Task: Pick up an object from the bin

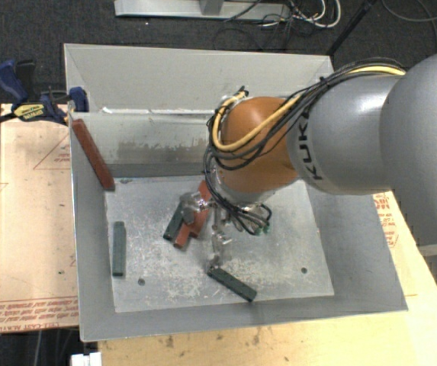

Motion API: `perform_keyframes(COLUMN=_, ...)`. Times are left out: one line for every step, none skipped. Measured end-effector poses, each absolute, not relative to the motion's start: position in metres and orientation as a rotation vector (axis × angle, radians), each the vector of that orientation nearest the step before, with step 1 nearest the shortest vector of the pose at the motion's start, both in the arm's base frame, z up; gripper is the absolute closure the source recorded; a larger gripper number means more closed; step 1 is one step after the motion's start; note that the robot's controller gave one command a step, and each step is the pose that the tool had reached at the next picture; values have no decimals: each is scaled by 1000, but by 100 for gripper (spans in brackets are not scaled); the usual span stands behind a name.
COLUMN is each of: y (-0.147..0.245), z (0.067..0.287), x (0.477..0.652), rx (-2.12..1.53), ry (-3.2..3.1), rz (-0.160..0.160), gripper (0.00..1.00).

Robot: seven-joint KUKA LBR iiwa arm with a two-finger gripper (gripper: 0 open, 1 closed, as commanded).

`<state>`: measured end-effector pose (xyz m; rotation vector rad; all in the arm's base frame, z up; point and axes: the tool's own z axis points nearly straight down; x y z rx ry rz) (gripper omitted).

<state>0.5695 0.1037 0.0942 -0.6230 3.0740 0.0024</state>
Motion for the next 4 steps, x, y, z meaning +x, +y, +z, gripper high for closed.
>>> perform_keyframes(y=106, z=74, x=618, rx=-559, ry=3082, rz=3, gripper=100)
perform_keyframes(y=106, z=74, x=618, rx=-559, ry=3083, rz=3, gripper=100)
perform_keyframes(y=97, z=71, x=563, rx=-774, ry=3043, rz=2, gripper=0)
perform_keyframes(y=97, z=71, x=564, rx=-774, ry=3043, rz=2, gripper=0)
